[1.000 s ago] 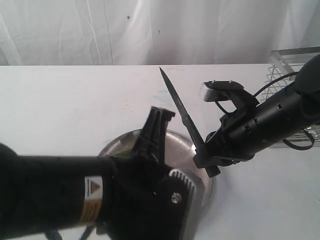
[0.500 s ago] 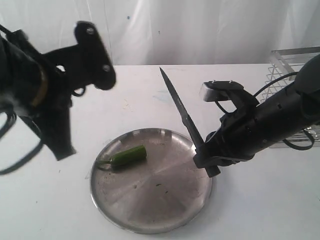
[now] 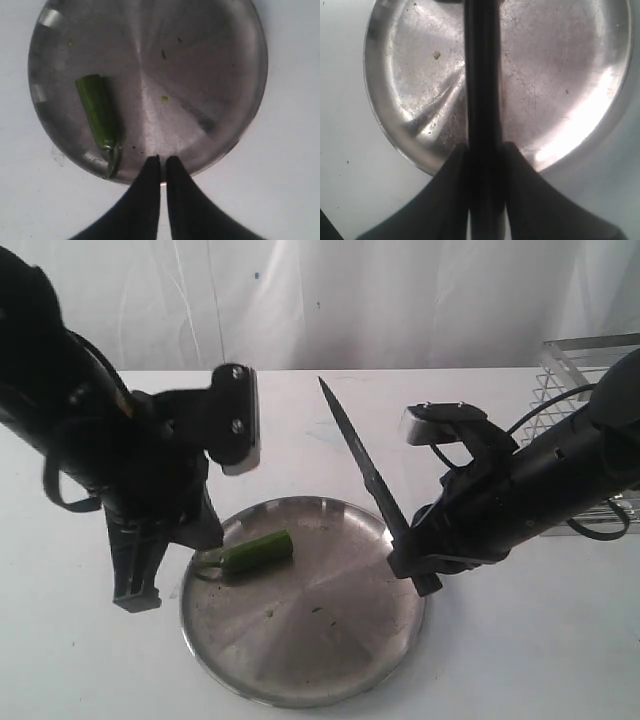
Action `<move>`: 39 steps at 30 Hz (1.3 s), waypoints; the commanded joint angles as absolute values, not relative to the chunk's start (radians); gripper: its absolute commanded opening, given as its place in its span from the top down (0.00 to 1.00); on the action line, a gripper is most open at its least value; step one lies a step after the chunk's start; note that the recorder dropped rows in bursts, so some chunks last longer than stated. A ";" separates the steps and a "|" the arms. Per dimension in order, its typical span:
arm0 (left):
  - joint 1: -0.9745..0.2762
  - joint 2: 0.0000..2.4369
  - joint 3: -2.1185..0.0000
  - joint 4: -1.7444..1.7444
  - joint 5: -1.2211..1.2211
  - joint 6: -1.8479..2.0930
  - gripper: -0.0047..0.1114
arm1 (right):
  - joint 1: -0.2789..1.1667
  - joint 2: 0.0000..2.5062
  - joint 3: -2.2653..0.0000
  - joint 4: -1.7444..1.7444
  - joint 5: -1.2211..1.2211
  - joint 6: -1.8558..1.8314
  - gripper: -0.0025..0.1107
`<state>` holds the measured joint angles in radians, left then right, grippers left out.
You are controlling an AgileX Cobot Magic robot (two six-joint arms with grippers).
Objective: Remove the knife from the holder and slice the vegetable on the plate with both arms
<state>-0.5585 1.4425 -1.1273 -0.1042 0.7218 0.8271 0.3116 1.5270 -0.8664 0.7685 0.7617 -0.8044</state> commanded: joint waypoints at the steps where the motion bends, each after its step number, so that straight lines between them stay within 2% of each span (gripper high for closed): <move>1: -0.556 1.566 -1.128 -0.066 0.660 0.913 0.64 | 0.313 1.519 -0.860 0.755 0.761 -0.766 0.98; 4: -0.556 1.636 -1.128 -0.065 0.551 0.859 0.44 | 0.313 1.519 -0.860 0.675 0.761 -0.671 0.98; 6: -0.553 1.683 -1.128 -0.037 0.502 0.825 0.38 | 0.313 1.519 -0.865 0.565 0.767 -0.563 0.98; 13: -0.508 1.783 -1.128 -0.028 0.380 0.782 0.39 | 0.332 1.519 -0.965 0.327 0.935 -0.357 0.98; 25: -0.466 1.854 -1.130 -0.066 0.314 0.786 0.40 | 0.408 1.519 -0.970 0.320 0.901 -0.357 0.98; 28: -0.466 1.869 -1.130 -0.067 0.323 0.786 0.44 | 0.408 1.519 -0.970 0.318 0.893 -0.357 0.98; 30: -0.466 1.873 -1.130 -0.070 0.332 0.784 0.53 | 0.408 1.519 -0.970 0.318 0.893 -0.357 0.98; 34: -0.466 1.867 -1.130 -0.116 0.334 0.784 0.90 | 0.408 1.519 -0.970 0.318 0.890 -0.357 0.98; 35: -0.466 1.861 -1.130 -0.126 0.332 0.784 0.96 | 0.408 1.519 -0.970 0.318 0.888 -0.357 0.98; 39: -0.466 1.803 -1.130 -0.235 0.348 0.784 0.96 | 0.408 1.519 -0.970 0.318 0.884 -0.357 0.98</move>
<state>-0.4666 1.8364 -1.1288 -0.1592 0.3160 0.7936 0.4069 1.5270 -0.9644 0.3238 0.8967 -0.3590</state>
